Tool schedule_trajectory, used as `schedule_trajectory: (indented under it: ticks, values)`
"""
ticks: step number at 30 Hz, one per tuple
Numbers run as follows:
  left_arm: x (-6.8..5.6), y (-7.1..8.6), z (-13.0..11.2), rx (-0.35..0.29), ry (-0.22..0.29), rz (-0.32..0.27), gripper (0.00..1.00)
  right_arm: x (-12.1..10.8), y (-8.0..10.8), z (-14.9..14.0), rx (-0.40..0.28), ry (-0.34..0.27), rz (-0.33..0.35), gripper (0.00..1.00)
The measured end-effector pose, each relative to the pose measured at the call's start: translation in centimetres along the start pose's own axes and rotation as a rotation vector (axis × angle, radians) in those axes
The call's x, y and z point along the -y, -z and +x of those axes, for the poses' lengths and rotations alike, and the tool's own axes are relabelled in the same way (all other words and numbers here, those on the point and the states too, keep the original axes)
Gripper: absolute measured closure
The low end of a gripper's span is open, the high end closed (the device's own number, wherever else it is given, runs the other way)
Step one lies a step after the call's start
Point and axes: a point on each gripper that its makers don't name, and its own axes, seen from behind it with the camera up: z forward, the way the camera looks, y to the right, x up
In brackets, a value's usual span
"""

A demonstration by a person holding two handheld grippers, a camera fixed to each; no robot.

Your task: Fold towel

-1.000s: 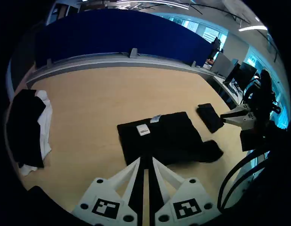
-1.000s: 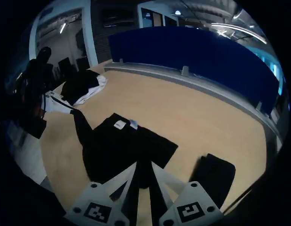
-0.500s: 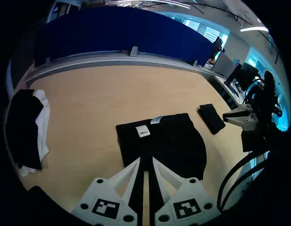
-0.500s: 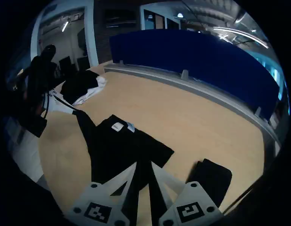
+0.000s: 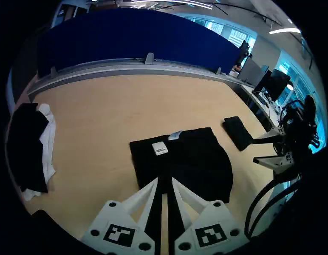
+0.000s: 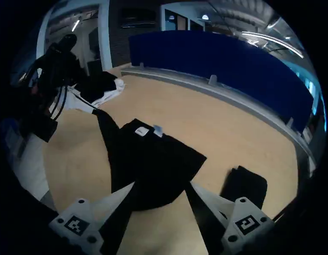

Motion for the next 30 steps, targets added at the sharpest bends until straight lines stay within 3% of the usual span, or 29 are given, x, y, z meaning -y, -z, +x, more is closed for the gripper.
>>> schedule_trajectory:
  ticks: [14, 23, 30]
  values:
    - [-0.4, 0.0, -0.3, -0.002, -0.016, -0.005, 0.93, 6.7, -0.7, -5.7, 0.043, -0.097, 0.028, 0.17]
    - [-0.6, 0.0, -0.3, -0.006, -0.018, -0.008, 0.93, 8.7, -1.2, -7.7, 0.075, -0.094, 0.035, 0.17]
    - [-0.5, 0.1, -0.3, -0.007, -0.023, -0.008, 0.93, 8.8, -2.1, -8.3, 0.081, -0.105, 0.018, 0.17]
